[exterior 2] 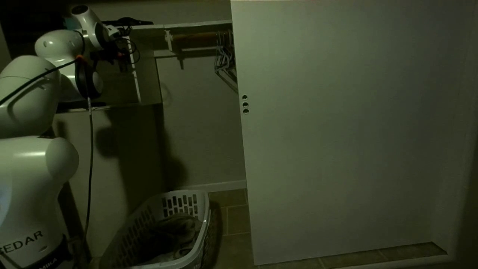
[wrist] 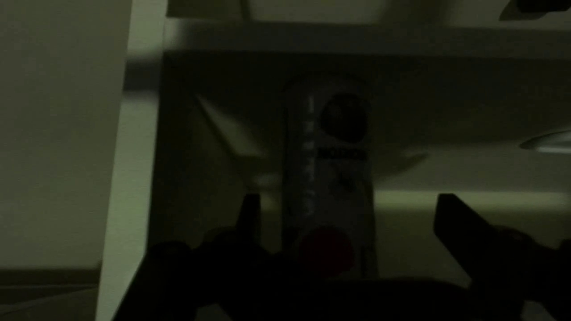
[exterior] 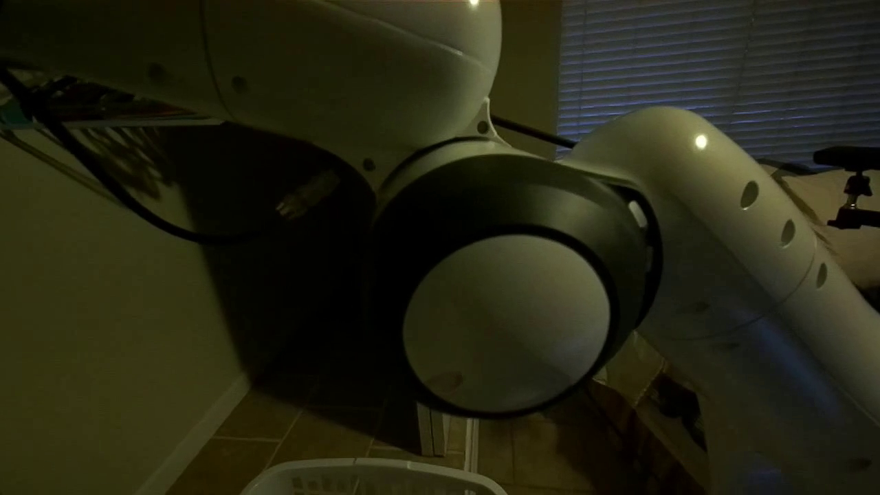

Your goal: Pick up the small bottle and place it on the top shelf

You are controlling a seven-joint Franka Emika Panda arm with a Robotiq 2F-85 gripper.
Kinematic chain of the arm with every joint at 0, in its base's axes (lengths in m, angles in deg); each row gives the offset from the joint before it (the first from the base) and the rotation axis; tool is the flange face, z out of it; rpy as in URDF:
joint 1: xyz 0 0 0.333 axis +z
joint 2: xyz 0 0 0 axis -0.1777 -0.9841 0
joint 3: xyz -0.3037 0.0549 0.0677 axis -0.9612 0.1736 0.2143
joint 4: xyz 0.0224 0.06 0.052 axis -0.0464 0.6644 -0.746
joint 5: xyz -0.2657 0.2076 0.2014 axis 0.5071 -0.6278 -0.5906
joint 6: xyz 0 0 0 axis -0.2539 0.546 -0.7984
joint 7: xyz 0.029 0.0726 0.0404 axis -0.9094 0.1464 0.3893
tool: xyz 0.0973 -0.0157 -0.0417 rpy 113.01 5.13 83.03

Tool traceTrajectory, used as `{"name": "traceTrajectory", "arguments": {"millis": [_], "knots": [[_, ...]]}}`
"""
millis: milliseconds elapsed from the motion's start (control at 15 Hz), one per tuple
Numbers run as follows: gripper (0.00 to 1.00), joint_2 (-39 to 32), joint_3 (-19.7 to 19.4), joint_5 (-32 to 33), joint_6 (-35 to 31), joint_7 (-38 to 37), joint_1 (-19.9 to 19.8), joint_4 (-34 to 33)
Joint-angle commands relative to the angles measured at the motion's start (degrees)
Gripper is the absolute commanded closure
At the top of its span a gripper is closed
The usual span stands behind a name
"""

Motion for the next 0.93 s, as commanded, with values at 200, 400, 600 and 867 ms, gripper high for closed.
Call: {"name": "traceTrajectory", "arguments": {"millis": [200, 400, 600, 867], "knots": [[0.00, 3.78, -1.74, 0.96, 10.36, 2.74, 0.59, 0.40], [0.00, 6.24, -1.61, 0.91, 17.12, 5.50, 0.60, 0.94], [0.00, 8.12, -0.98, 0.54, 22.27, 7.67, 0.45, 0.47], [0.00, 10.03, 1.34, -1.52, 23.22, 11.45, -0.31, 0.29]]}}
